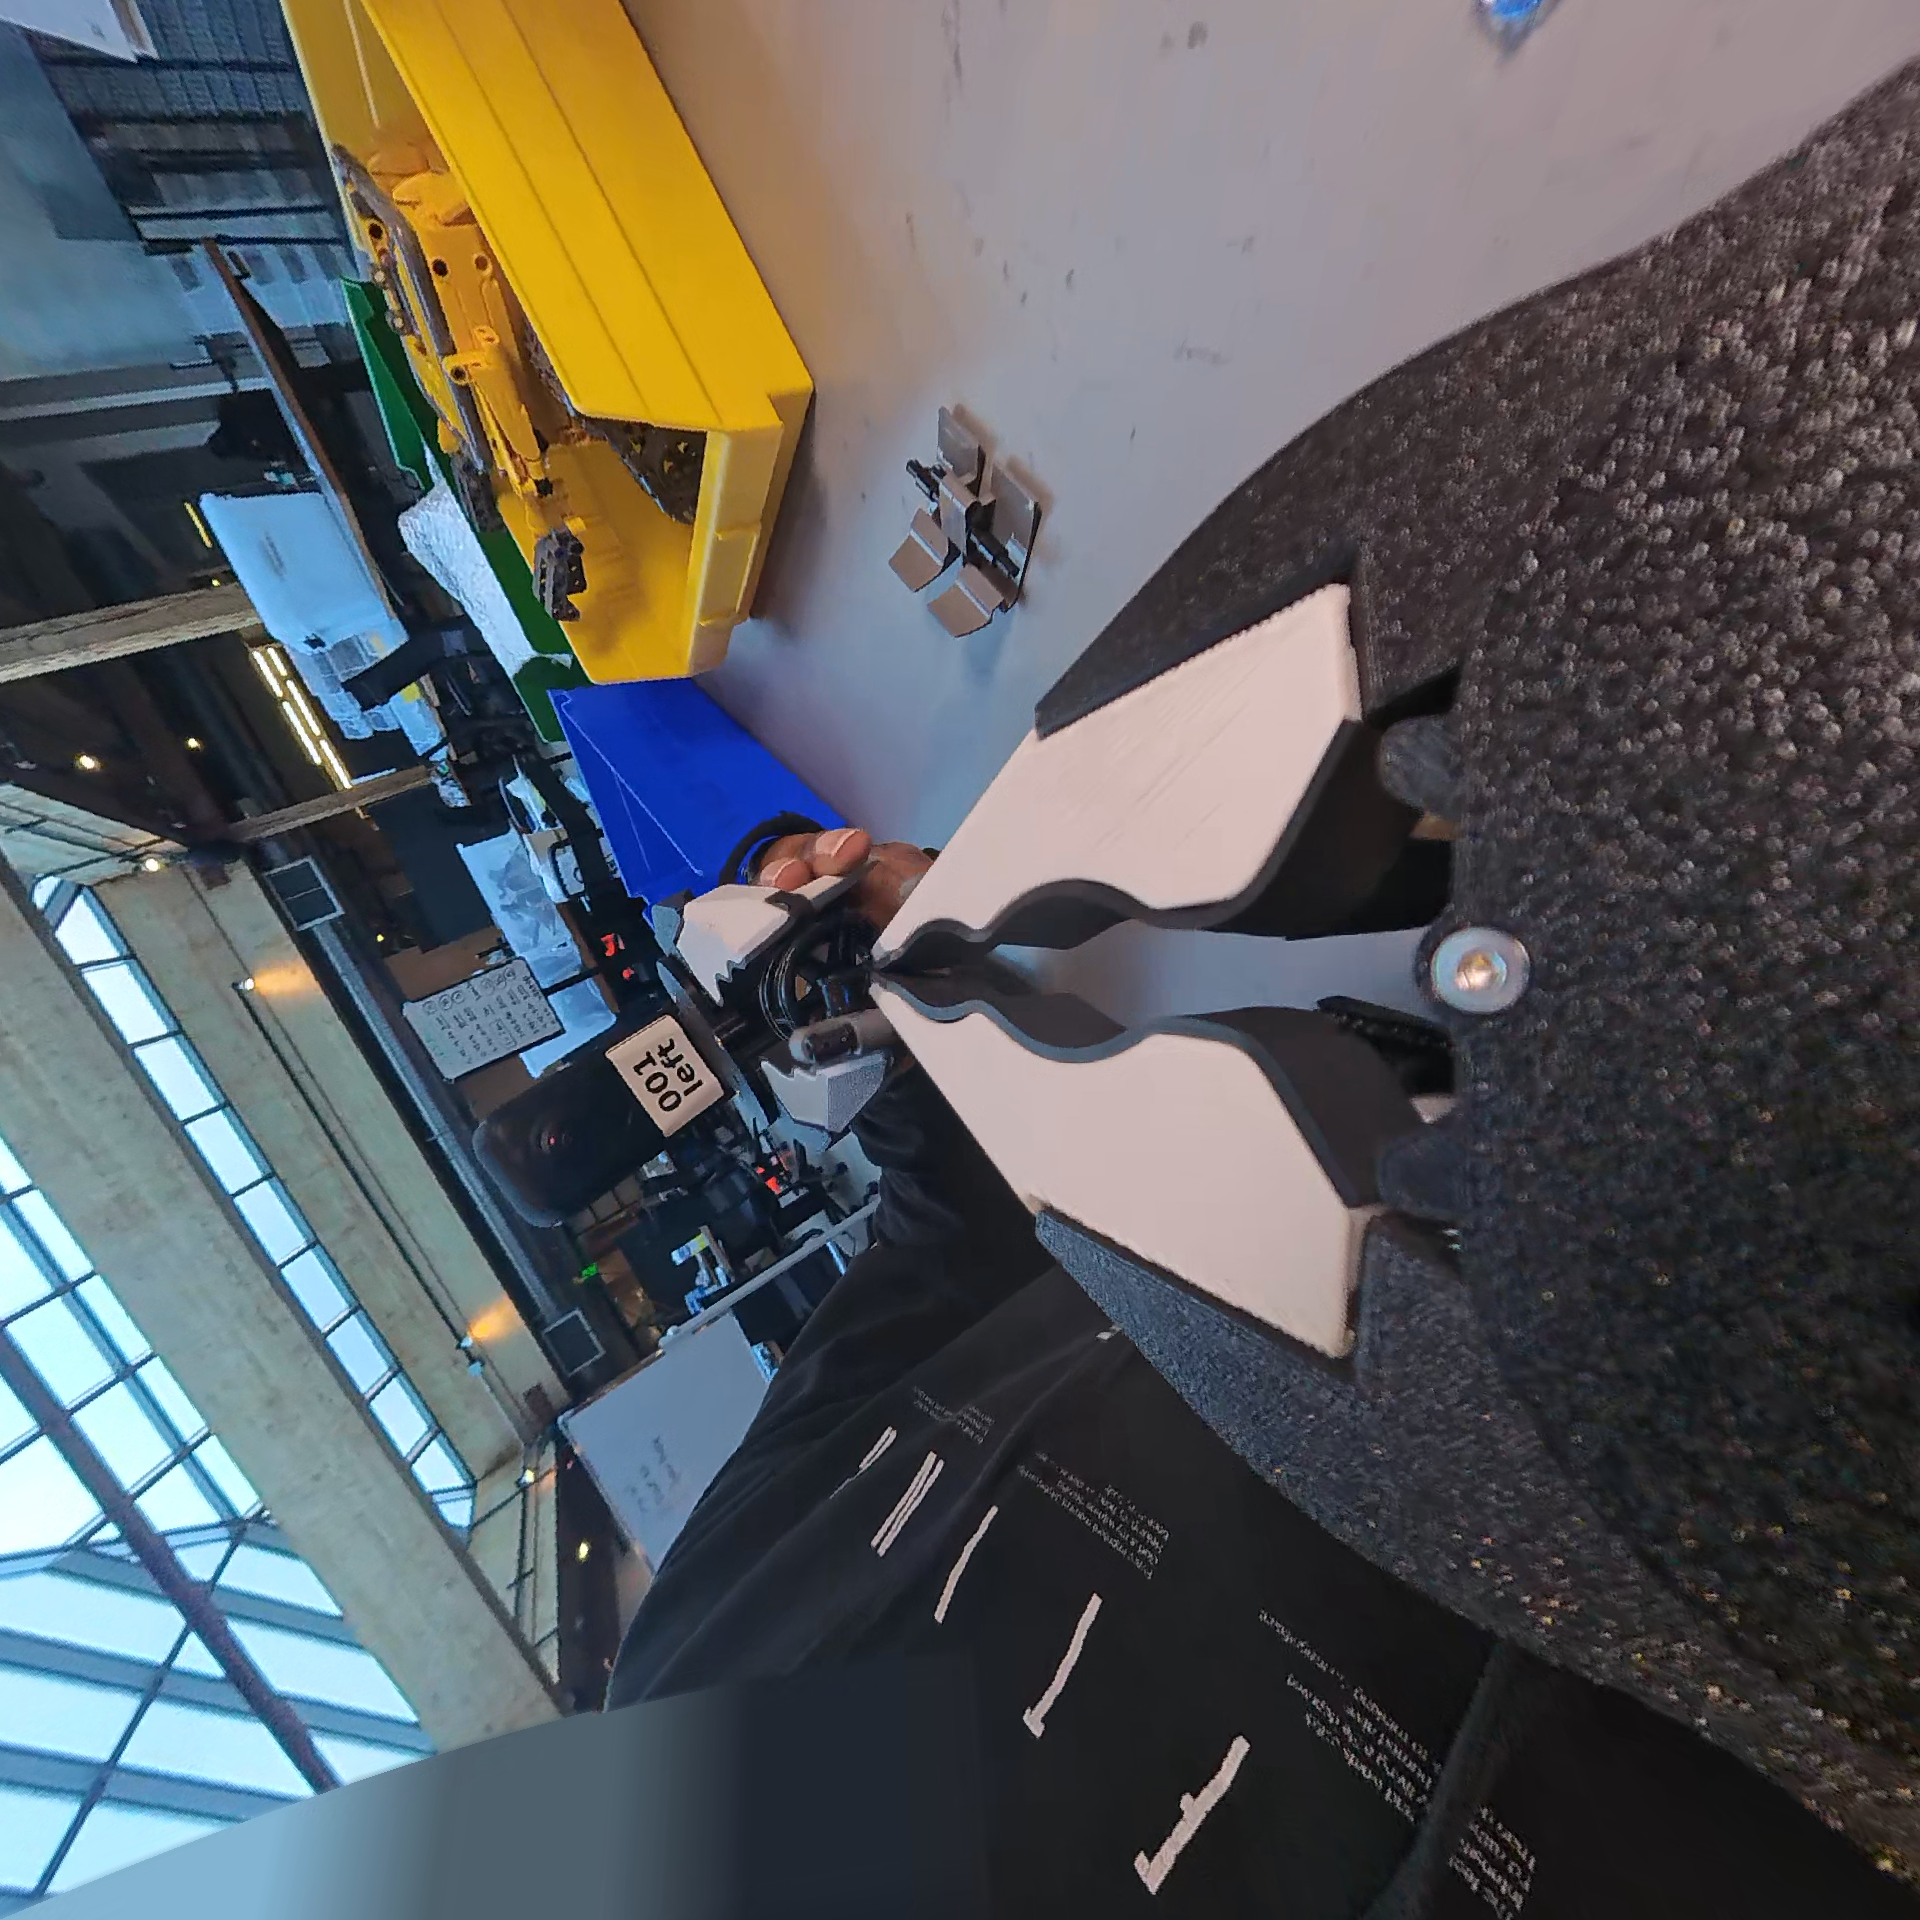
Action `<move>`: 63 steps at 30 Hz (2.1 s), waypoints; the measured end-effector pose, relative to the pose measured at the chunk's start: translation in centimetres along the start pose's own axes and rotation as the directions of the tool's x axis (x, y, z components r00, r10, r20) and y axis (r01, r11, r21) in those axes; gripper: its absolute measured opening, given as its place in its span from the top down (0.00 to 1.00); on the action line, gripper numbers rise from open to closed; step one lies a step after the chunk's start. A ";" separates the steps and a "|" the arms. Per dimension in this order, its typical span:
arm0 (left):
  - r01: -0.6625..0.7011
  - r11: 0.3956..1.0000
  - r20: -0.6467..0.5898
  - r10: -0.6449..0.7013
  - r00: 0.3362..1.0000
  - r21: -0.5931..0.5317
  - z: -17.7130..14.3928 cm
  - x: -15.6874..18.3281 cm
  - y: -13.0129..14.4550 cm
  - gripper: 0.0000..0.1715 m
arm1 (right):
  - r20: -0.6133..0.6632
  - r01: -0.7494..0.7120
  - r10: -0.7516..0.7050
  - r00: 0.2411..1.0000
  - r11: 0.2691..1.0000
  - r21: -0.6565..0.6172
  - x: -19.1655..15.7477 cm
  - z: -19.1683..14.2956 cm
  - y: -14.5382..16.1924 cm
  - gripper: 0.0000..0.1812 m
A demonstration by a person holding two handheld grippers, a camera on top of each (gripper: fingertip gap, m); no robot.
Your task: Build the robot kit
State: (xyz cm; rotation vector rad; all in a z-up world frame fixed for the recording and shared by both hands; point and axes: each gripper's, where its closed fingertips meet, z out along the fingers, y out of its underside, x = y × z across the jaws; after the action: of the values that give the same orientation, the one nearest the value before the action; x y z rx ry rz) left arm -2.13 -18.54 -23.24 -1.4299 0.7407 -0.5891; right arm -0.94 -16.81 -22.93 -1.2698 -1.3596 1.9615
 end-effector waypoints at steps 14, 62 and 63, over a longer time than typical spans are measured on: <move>0.020 0.999 0.011 -0.021 1.000 0.049 -0.2 -0.1 -1.0 0.82 | 0.020 -0.039 0.038 0.999 0.996 0.074 -0.3 0.4 -0.5 1.00; 0.129 0.952 -0.138 -0.173 0.975 -0.279 1.9 3.2 4.9 0.80 | 0.014 0.369 -0.395 0.919 0.843 -0.392 -0.1 0.3 4.9 0.92; 0.122 0.945 -0.139 -0.171 0.975 -0.304 2.0 3.4 5.4 0.80 | 0.026 0.374 -0.402 0.915 0.825 -0.423 0.0 0.3 5.5 0.92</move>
State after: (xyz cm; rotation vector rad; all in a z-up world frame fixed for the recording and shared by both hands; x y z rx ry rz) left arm 1.22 -19.44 -29.00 -1.7384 0.8848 -0.7421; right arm -0.42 -19.28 -27.78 -1.0987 -1.9061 1.3801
